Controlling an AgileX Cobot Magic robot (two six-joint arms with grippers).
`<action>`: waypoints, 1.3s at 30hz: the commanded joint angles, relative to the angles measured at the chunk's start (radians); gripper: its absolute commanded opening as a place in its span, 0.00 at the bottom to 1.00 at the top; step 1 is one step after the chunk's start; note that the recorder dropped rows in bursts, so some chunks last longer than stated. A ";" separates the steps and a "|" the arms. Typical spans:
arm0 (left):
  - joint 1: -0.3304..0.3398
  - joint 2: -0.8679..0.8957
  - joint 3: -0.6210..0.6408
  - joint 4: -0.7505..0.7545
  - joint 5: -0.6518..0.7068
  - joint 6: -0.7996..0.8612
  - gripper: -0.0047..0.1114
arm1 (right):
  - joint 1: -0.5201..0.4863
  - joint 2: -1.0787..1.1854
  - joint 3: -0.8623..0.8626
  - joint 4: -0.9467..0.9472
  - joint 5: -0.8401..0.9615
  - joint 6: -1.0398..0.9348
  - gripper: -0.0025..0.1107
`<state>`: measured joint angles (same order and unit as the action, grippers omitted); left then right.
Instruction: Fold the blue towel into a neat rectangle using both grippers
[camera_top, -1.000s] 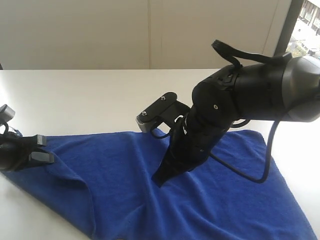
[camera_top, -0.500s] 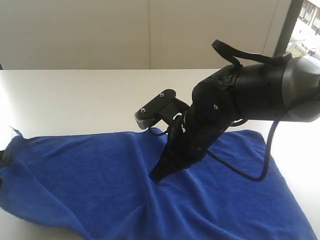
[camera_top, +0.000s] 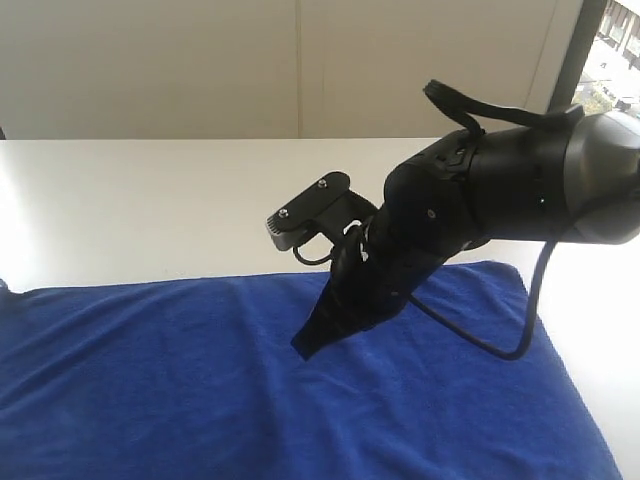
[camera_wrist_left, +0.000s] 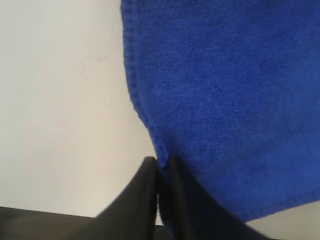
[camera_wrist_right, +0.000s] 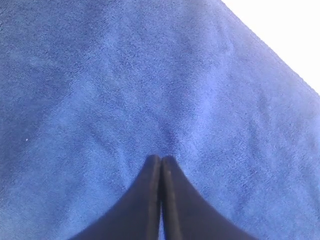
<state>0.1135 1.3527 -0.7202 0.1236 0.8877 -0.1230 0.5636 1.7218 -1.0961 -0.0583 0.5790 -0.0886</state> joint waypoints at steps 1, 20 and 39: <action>0.002 -0.001 -0.002 0.017 0.039 -0.011 0.40 | -0.005 -0.003 0.004 -0.001 -0.021 0.005 0.02; 0.002 0.191 -0.159 -0.289 -0.503 0.310 0.04 | -0.434 0.026 0.003 -0.311 -0.013 0.184 0.02; 0.002 0.435 -0.208 -0.268 -0.809 0.392 0.04 | -0.520 0.231 -0.045 -0.354 -0.164 0.177 0.02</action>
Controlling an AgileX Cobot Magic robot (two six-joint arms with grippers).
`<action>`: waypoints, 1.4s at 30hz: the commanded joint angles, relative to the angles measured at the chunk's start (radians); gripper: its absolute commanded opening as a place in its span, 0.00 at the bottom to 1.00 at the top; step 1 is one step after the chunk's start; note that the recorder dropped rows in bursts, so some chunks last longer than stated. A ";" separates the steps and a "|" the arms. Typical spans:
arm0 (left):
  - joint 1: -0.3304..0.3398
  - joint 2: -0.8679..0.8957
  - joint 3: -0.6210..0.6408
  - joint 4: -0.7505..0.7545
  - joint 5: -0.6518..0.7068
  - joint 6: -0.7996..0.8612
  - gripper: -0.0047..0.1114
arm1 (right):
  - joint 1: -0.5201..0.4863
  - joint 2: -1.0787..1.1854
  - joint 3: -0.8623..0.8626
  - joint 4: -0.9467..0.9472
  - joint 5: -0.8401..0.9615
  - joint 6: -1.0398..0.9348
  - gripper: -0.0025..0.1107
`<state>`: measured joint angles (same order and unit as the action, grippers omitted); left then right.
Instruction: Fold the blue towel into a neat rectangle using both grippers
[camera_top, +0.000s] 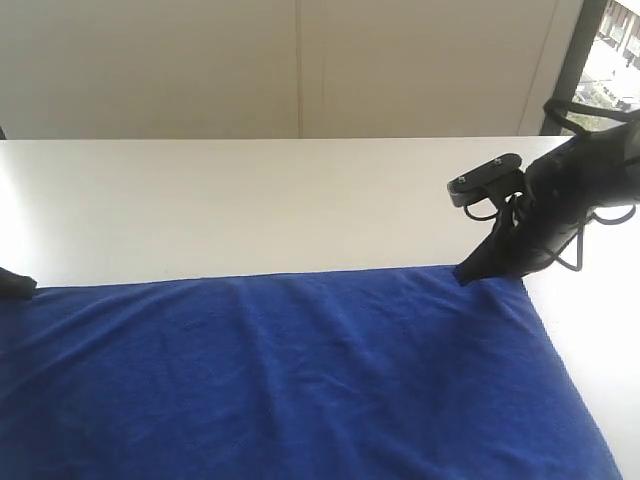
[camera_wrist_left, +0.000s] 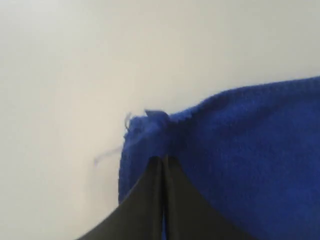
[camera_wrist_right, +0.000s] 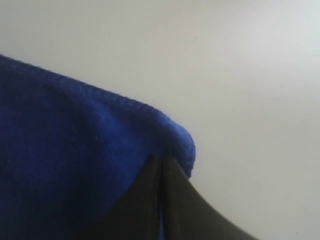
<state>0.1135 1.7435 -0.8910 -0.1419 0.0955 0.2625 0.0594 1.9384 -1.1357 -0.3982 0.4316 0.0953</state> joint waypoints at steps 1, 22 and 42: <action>0.002 0.060 -0.049 -0.002 -0.015 0.006 0.04 | -0.021 0.017 -0.006 -0.022 -0.017 -0.007 0.02; -0.001 0.211 -0.183 0.021 -0.009 0.002 0.04 | -0.130 0.099 -0.053 -0.110 -0.046 0.065 0.02; -0.045 0.169 -0.330 0.030 0.115 -0.038 0.04 | -0.058 0.045 -0.094 -0.041 -0.023 0.040 0.02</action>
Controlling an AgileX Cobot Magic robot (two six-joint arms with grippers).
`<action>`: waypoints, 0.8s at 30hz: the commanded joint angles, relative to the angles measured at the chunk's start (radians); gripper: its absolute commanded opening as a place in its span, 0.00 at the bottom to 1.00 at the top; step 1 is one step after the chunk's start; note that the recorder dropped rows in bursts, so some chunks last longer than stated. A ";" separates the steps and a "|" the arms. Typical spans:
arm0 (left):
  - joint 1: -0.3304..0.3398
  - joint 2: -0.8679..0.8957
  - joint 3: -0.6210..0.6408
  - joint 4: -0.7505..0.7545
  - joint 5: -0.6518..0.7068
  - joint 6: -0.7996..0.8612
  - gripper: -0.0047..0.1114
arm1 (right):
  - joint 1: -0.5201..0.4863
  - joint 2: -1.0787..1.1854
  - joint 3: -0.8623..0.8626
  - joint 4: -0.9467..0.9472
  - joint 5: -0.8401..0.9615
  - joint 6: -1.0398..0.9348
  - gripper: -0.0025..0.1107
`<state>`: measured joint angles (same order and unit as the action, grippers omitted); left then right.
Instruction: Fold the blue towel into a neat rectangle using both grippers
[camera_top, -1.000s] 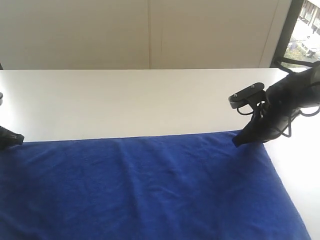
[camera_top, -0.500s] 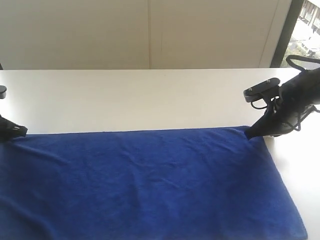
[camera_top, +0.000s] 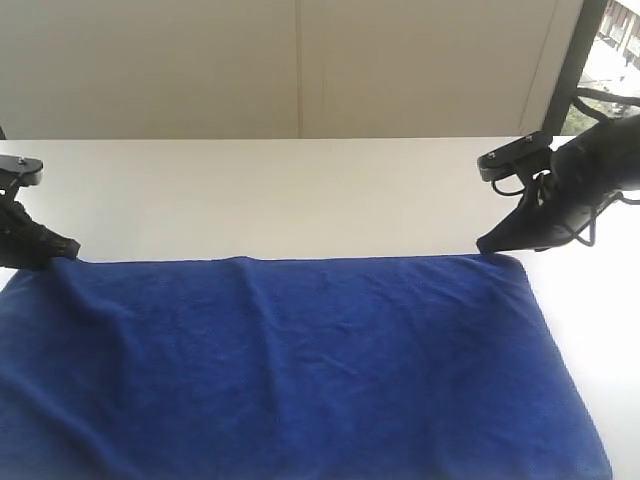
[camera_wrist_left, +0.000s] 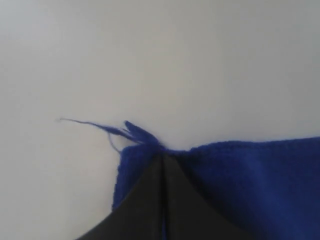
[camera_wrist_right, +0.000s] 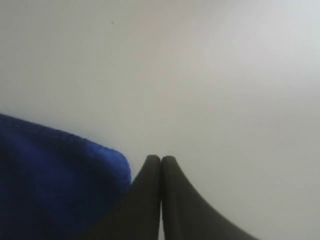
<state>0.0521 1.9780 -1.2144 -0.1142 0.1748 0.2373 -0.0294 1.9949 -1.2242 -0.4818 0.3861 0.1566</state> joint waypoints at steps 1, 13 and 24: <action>0.025 -0.082 -0.007 0.003 0.036 -0.019 0.04 | 0.041 -0.012 -0.006 0.071 0.030 -0.041 0.02; 0.044 -0.255 -0.007 0.003 0.113 -0.024 0.04 | 0.069 0.072 -0.006 0.145 0.046 -0.127 0.02; 0.044 -0.303 -0.007 0.003 0.182 -0.024 0.04 | 0.028 0.131 -0.024 0.028 0.031 -0.044 0.02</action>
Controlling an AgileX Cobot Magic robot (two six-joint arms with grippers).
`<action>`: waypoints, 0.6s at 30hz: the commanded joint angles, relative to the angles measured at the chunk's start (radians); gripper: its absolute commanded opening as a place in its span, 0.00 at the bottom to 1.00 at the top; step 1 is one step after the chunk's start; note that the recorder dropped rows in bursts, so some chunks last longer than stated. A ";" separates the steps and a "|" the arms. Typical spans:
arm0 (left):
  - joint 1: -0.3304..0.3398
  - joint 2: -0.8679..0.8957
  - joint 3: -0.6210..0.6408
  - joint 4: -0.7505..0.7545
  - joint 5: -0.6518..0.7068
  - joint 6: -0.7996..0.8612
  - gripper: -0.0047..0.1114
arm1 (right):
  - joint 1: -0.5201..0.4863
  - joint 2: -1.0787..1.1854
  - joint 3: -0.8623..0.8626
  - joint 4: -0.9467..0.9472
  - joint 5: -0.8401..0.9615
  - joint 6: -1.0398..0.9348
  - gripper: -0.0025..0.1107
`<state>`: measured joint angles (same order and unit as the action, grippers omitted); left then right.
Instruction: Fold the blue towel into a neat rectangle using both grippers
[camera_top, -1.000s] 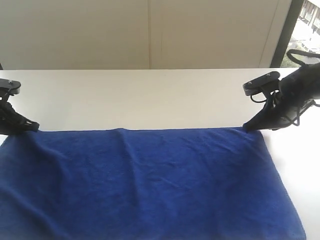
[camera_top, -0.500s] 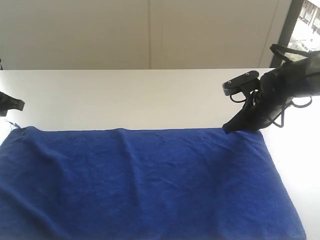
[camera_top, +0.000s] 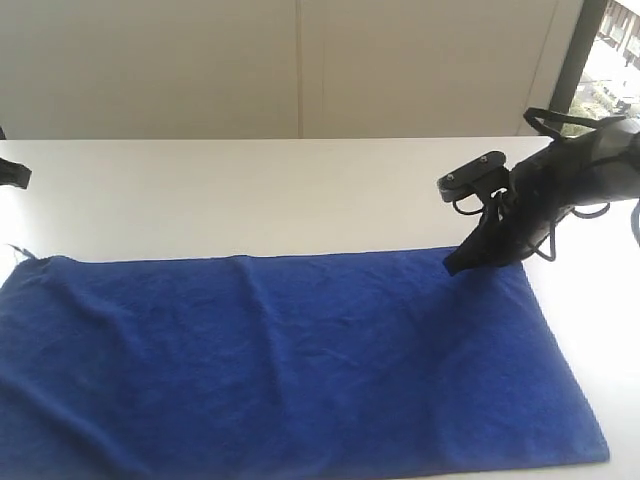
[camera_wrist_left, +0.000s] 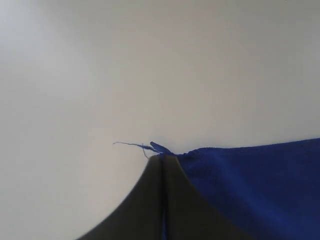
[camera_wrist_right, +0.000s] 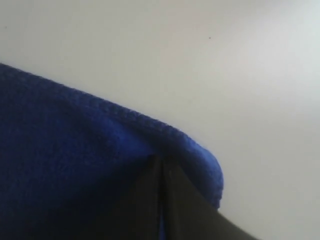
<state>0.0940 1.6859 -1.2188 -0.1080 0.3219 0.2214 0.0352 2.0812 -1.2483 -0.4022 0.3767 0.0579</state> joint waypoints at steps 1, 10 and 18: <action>0.002 -0.011 -0.003 -0.003 0.034 -0.008 0.04 | -0.047 0.045 -0.004 -0.065 0.045 0.063 0.02; 0.002 -0.011 -0.003 -0.003 0.050 -0.008 0.04 | -0.105 0.045 -0.017 -0.068 0.048 0.063 0.02; 0.002 -0.011 -0.003 -0.017 0.078 -0.008 0.04 | -0.106 0.071 -0.017 -0.140 0.083 0.148 0.02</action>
<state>0.0940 1.6846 -1.2188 -0.1121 0.3708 0.2189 -0.0583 2.1081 -1.2777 -0.5016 0.3739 0.1541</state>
